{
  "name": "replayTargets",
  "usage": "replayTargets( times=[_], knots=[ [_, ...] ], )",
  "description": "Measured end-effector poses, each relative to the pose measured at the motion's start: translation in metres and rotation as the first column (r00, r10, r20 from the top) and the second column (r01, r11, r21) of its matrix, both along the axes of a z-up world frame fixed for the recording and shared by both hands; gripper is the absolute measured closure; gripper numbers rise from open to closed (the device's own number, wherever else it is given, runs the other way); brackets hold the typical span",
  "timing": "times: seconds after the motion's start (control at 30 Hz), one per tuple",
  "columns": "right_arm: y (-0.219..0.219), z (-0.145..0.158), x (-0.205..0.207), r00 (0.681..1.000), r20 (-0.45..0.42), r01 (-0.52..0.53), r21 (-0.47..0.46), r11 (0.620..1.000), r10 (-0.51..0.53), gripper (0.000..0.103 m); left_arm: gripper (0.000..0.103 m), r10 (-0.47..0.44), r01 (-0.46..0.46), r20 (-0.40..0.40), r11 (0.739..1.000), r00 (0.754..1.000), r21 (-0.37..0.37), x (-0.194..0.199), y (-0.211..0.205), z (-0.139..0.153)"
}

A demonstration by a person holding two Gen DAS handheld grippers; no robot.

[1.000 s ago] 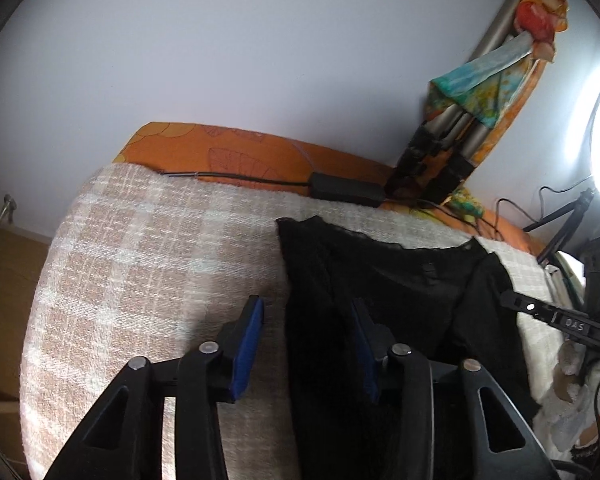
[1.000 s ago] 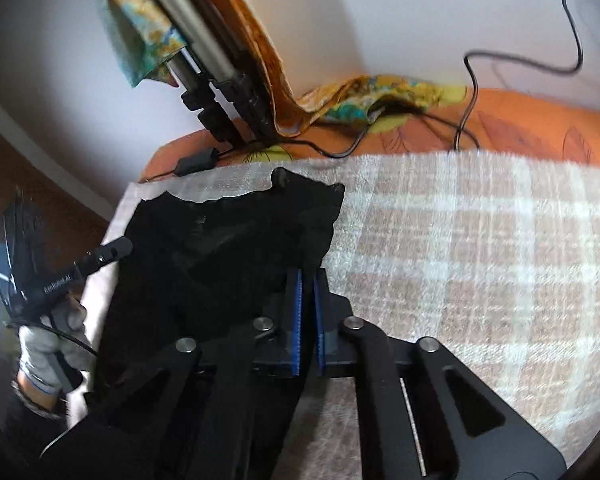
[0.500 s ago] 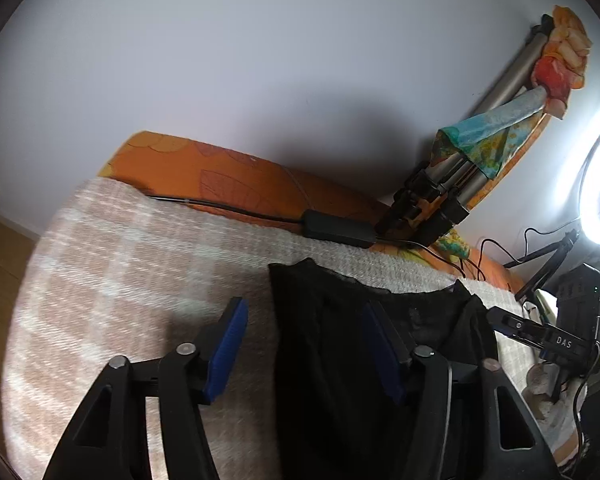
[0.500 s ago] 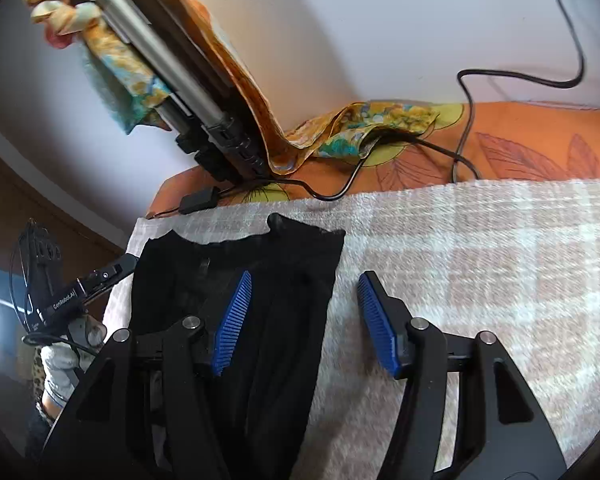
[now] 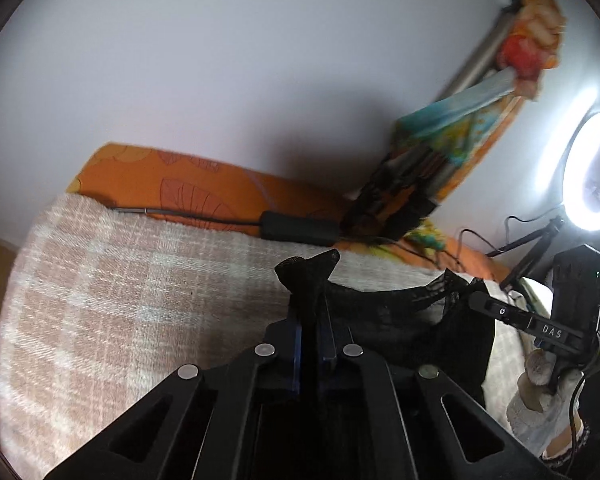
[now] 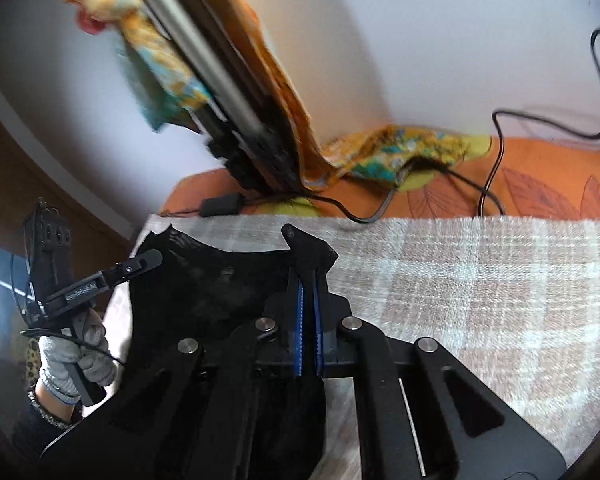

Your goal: Fold small clothes

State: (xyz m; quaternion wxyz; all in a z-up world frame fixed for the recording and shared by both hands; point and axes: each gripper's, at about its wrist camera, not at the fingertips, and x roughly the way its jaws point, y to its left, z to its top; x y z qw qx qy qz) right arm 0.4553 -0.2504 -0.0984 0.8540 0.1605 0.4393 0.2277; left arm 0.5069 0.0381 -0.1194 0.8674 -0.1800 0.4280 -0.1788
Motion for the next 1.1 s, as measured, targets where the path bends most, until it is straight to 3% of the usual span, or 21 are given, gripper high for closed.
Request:
replayTargets(
  times=[0.3,0.53,0.73,0.93,1.1],
  knots=[
    [0.005,0.059,-0.061,0.996,0.083,-0.043,0.018,0.999,0.042,0.098,0.102,0.018,-0.019,0.071,1.0,0.997,0.005,-0.068,0.009,0.049],
    [0.012,0.087,-0.138,0.991,0.108,-0.074,0.002,0.997,0.073,0.098,0.102,-0.01,0.008,0.085,1.0,0.996,0.026,-0.148,0.01,0.076],
    [0.02,0.081,-0.209,0.99,0.089,-0.112,-0.024,0.993,0.114,0.098,0.102,-0.045,0.041,0.074,0.997,0.996,0.06,-0.214,0.011,0.079],
    [0.025,0.056,-0.263,0.989,0.054,-0.13,-0.088,0.988,0.135,0.098,0.102,-0.063,0.059,0.029,0.991,0.998,0.119,-0.27,0.015,0.054],
    [0.03,0.042,-0.287,0.988,0.051,-0.139,-0.135,0.981,0.147,0.098,0.101,-0.076,0.074,0.003,0.984,0.997,0.163,-0.295,0.012,0.035]
  ],
)
